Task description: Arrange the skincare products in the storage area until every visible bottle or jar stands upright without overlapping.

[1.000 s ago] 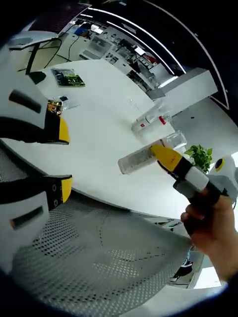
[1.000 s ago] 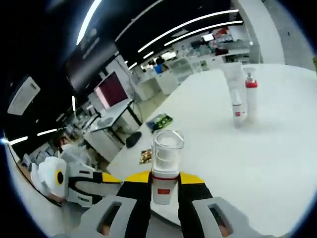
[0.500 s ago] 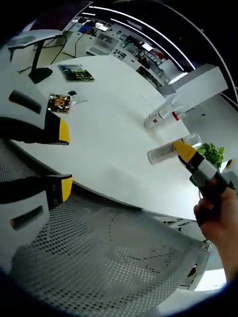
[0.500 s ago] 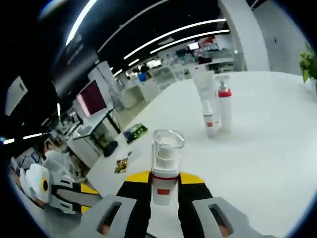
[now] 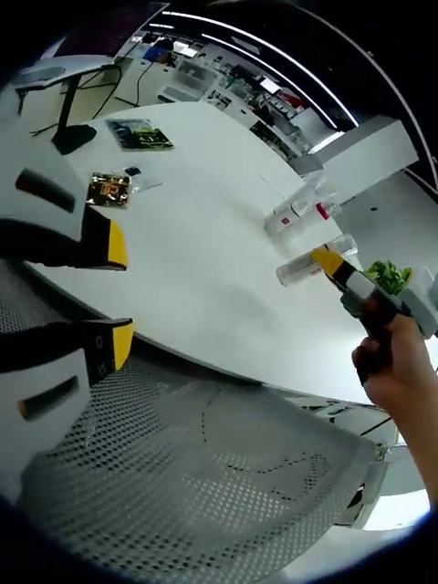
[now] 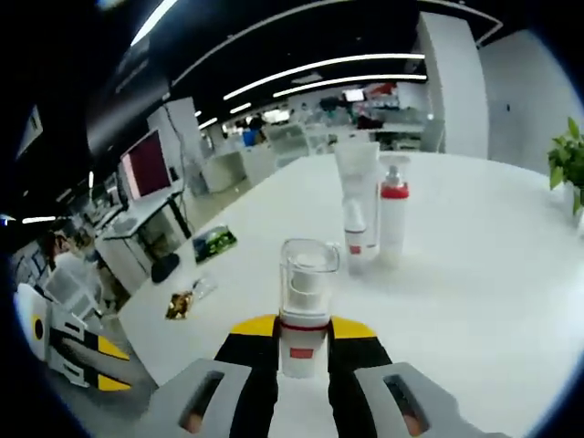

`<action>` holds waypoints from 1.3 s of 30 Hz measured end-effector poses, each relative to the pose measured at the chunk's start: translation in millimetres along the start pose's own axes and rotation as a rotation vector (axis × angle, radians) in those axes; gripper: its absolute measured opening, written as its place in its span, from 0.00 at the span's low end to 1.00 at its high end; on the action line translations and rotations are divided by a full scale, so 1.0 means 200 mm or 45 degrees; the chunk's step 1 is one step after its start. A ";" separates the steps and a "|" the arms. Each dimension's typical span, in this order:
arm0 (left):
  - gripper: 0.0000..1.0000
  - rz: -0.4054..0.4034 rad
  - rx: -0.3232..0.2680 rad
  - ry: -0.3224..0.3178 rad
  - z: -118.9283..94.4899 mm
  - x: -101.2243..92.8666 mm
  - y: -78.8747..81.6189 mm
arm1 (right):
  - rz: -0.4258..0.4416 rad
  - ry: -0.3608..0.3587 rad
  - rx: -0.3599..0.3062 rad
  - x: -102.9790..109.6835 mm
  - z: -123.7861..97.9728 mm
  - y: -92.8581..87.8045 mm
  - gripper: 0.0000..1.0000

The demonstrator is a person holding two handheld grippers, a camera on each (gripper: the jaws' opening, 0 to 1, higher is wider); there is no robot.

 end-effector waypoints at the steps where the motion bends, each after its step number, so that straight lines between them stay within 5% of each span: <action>1: 0.17 -0.001 0.001 -0.001 0.00 0.00 0.00 | -0.011 -0.006 0.007 -0.01 0.01 0.00 0.14; 15: 0.16 0.002 0.024 -0.023 0.01 -0.02 -0.02 | -0.049 -0.086 0.030 -0.10 0.08 -0.04 0.14; 39: 0.14 -0.006 0.046 0.028 0.01 0.02 -0.03 | -0.095 -0.097 0.091 -0.03 0.10 -0.21 0.14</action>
Point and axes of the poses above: the point that each gripper's makers call its tool centre point, and the gripper's own axes: z roughly forward along the fingers, x roughly to its left, y roughly out of its top, the point moved 1 cm from there along -z, roughly backward along the fingers, and after that the axes turned 7 degrees about -z, right-handed, at the moved point
